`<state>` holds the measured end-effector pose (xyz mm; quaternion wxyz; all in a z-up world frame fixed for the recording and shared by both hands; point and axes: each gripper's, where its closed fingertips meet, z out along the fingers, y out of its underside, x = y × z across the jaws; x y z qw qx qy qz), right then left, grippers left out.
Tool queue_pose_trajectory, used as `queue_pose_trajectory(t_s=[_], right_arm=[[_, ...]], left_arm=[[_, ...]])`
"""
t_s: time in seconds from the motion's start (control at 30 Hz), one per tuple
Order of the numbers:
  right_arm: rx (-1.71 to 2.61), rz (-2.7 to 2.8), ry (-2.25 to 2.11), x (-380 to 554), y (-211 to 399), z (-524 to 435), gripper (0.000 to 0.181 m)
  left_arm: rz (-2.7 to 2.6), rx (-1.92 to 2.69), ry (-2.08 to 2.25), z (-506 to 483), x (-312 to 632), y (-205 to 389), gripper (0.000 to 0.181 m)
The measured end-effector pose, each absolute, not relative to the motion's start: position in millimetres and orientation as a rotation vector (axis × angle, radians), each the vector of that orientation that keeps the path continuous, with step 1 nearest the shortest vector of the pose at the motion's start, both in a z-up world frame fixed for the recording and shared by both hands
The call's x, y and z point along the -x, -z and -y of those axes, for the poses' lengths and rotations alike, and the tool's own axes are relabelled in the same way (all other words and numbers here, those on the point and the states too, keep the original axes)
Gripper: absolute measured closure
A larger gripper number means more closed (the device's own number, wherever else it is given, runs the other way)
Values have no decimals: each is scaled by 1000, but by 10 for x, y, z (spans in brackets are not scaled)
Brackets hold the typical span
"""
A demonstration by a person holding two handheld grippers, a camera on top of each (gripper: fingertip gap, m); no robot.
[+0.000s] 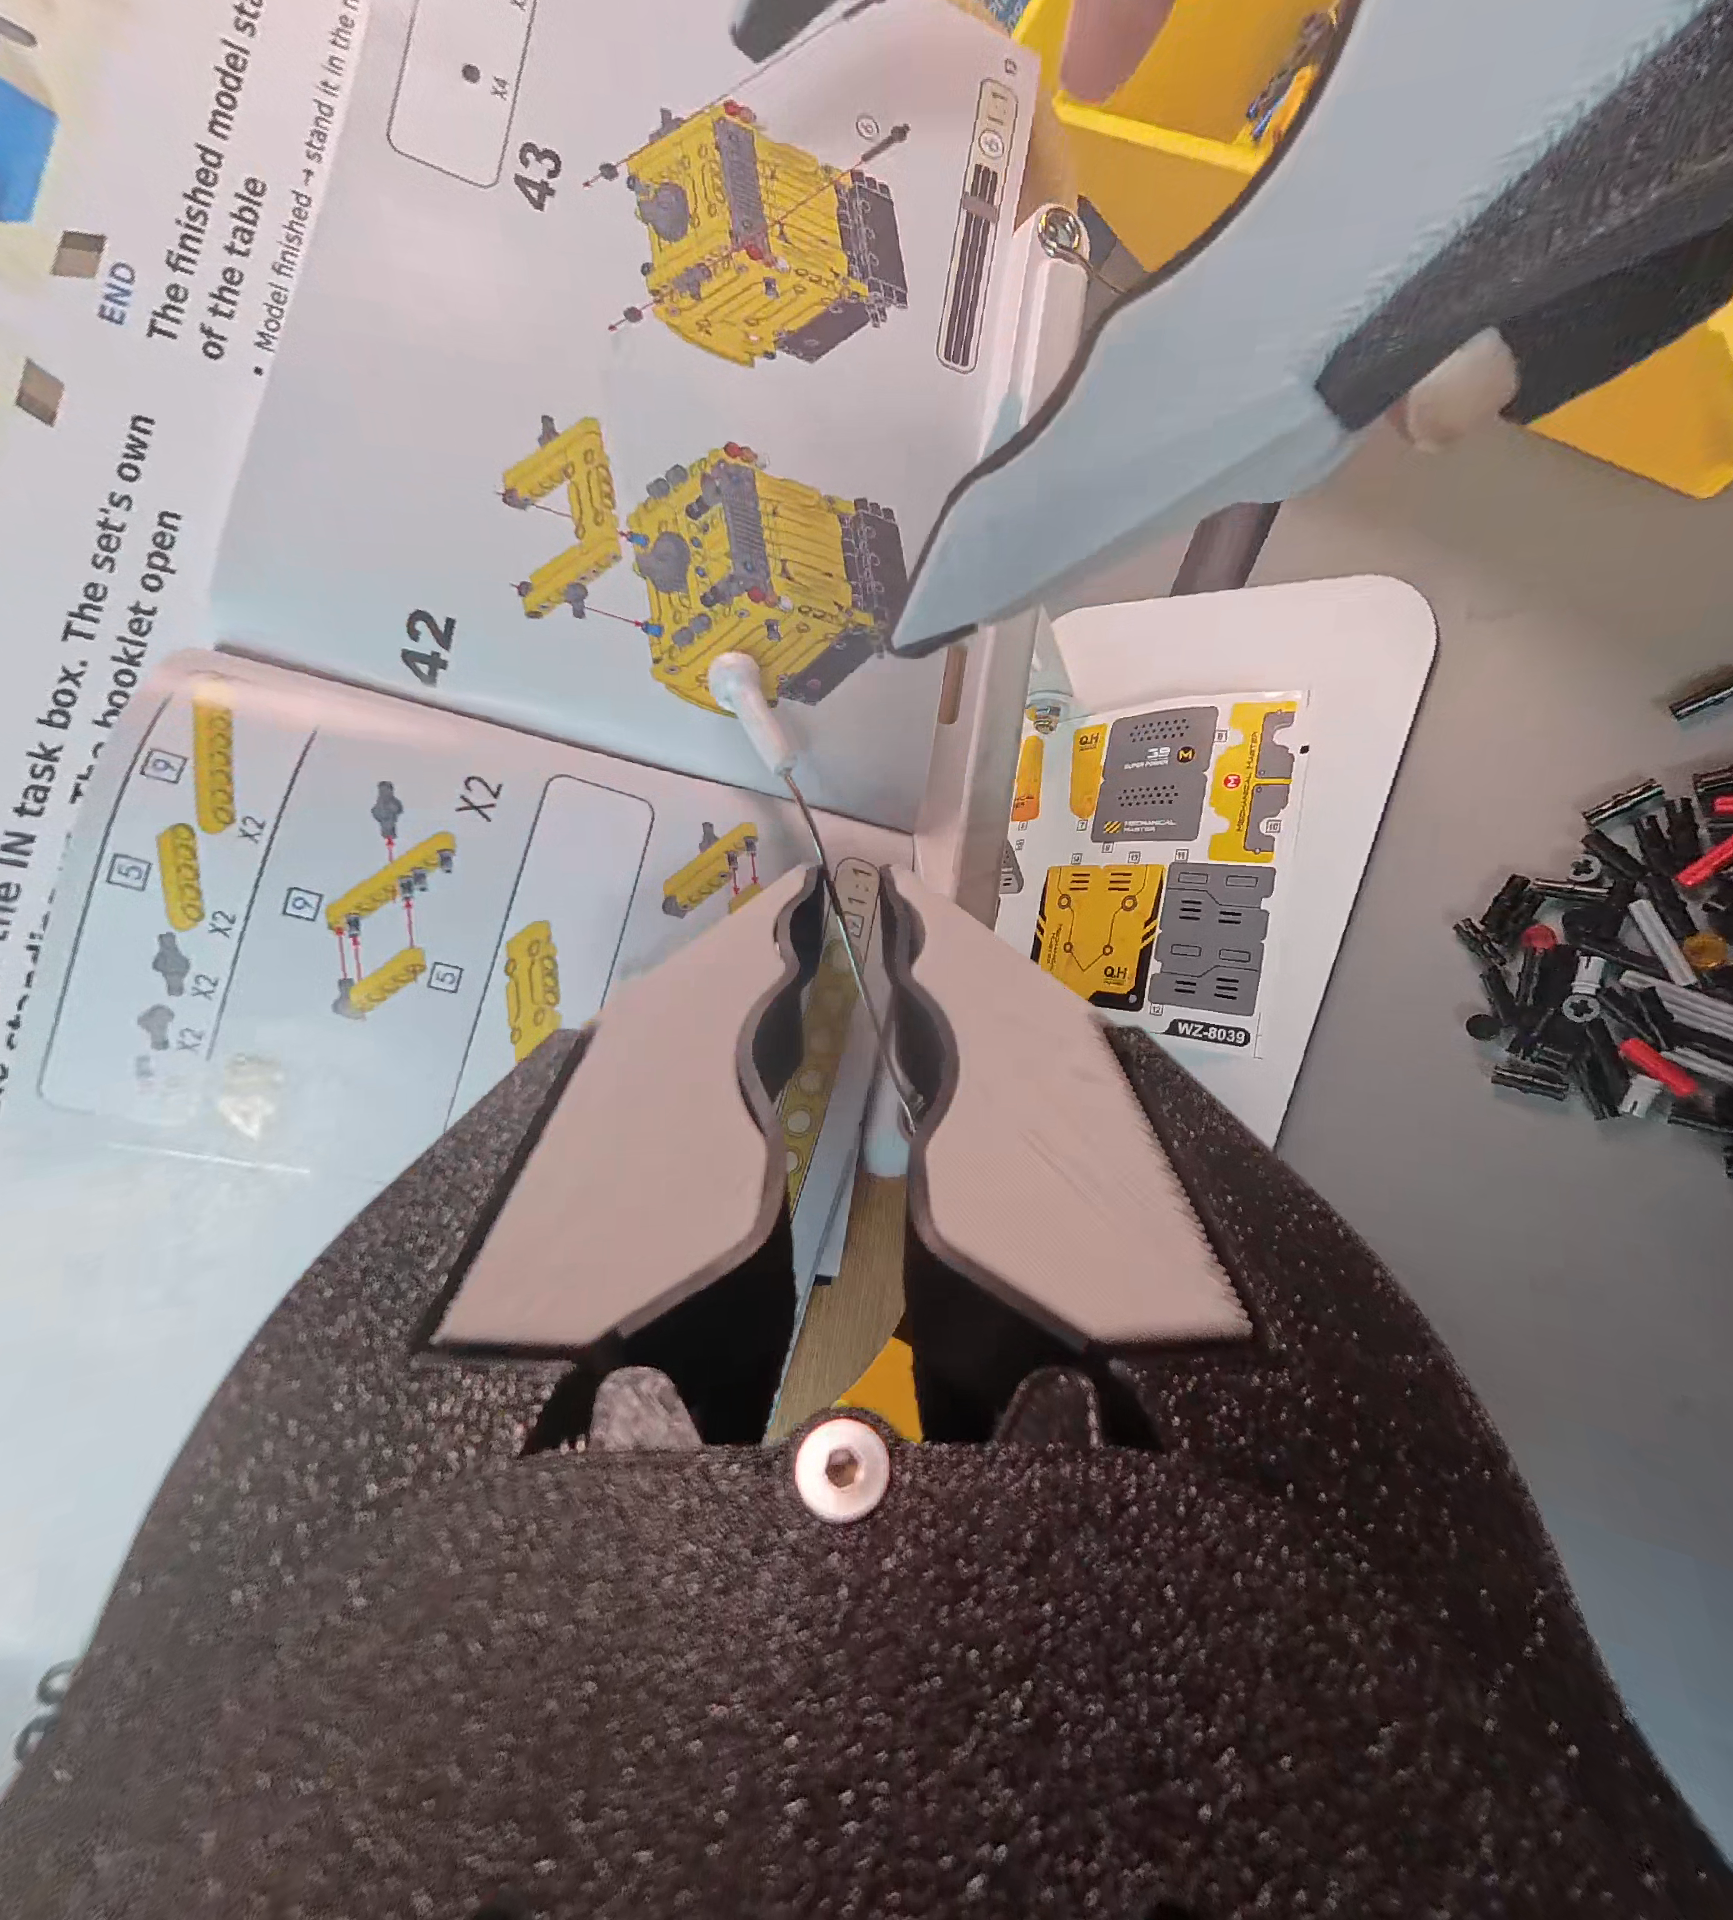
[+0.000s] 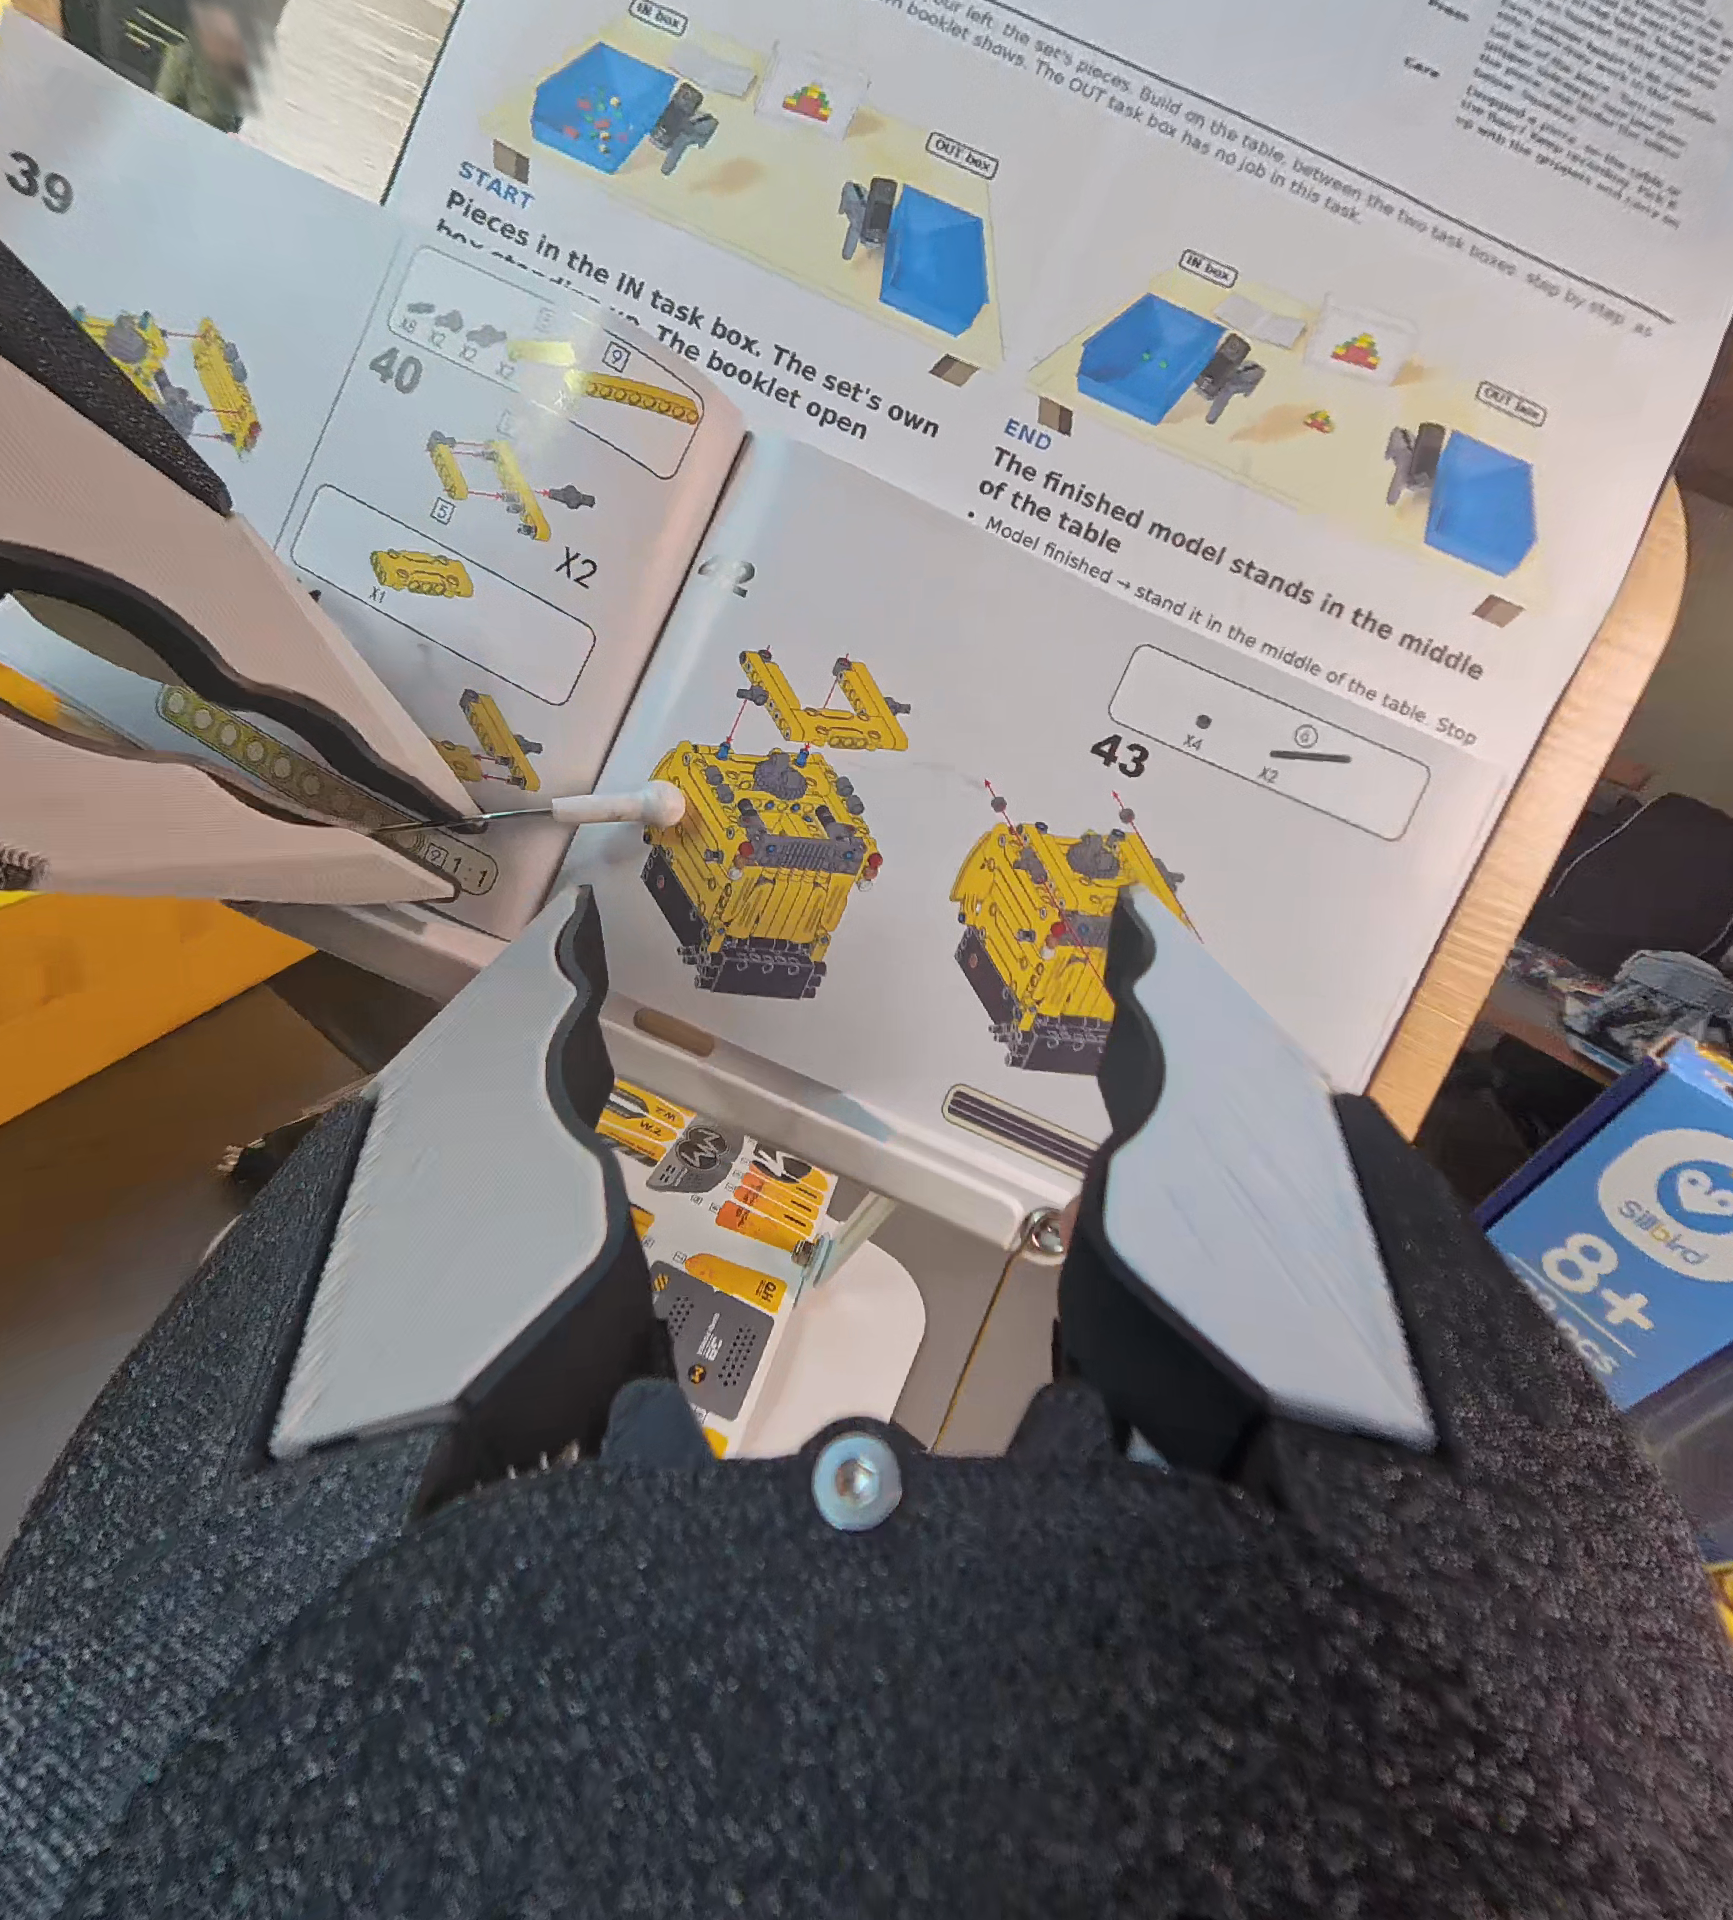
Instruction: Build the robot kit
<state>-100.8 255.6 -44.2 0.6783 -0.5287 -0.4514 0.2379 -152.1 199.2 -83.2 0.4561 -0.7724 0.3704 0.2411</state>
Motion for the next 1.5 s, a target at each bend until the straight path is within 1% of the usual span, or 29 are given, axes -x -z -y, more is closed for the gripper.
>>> queue_pose_trajectory(t_s=[0.07, 0.17, 0.3, 0.37, 0.4, 0.43, 0.47, 0.5, 0.53, 0.57, 0.67, 0.73, 0.8, 0.93, 0.97, 1.0, 1.03, 1.07, 1.23, 1.27, 1.4, 1.43, 1.5], right_arm=[[1201, 1015, -571, 901, 456, -2499, 85], [1173, 1035, -615, 711, 408, -2298, 90], [1175, 1107, -641, 425, 444, -1953, 91], [1197, 1158, -654, 269, 539, -1777, 91], [1211, 1192, -655, 182, 613, -1694, 94], [1228, 1228, -649, 86, 698, -1619, 103], [1247, 1270, -646, -18, 792, -1539, 120], [1261, 1317, -659, -126, 889, -1438, 148], [1285, 1361, -679, -236, 990, -1335, 172], [1319, 1411, -696, -349, 1109, -1237, 181], [1443, 1600, -682, -719, 1534, -959, 181], [1531, 1763, -680, -952, 1808, -711, 155], [1525, 1914, -680, -1052, 2002, -456, 136], [1465, 2161, -622, -922, 2456, -135, 117], [1446, 2213, -598, -878, 2563, -102, 117], [1431, 2258, -578, -844, 2653, -86, 124], [1416, 2284, -659, -807, 2639, -6, 144], [1415, 2292, -701, -773, 2619, 23, 151], [1253, 2334, -738, -719, 2535, 222, 153], [1200, 2292, -744, -665, 2443, 248, 173], [1008, 2138, -810, -497, 1945, 432, 175], [984, 2130, -787, -473, 1892, 446, 181], [960, 2123, -765, -423, 1863, 460, 181]], left_arm=[[-857, 1867, -540, -1928, 1472, 762, 168], [-708, 1771, -396, -1723, 1381, 566, 156], [-497, 1642, -127, -1183, 1248, 347, 146], [-441, 1612, -18, -851, 1190, 359, 139], [-431, 1598, 25, -676, 1157, 390, 137], [-430, 1589, 64, -503, 1125, 442, 136], [-434, 1591, 97, -336, 1097, 515, 134], [-439, 1606, 130, -180, 1075, 612, 131], [-449, 1633, 166, -30, 1047, 730, 126], [-460, 1667, 201, 112, 1017, 855, 121], [-478, 1753, 297, 480, 925, 1174, 111], [-494, 1793, 356, 648, 830, 1347, 104], [-532, 1830, 396, 730, 723, 1500, 96], [-643, 1886, 447, 685, 515, 1709, 84], [-681, 1908, 427, 654, 496, 1762, 83], [-723, 1921, 374, 616, 510, 1808, 87], [-768, 1918, 334, 597, 515, 1829, 87], [-801, 1910, 322, 591, 506, 1832, 87], [-845, 1869, 388, 543, 496, 1831, 87], [-850, 1858, 410, 526, 490, 1829, 87], [-884, 1819, 457, 410, 435, 1825, 87], [-896, 1809, 463, 380, 415, 1824, 87], [-916, 1799, 475, 338, 393, 1823, 87]])
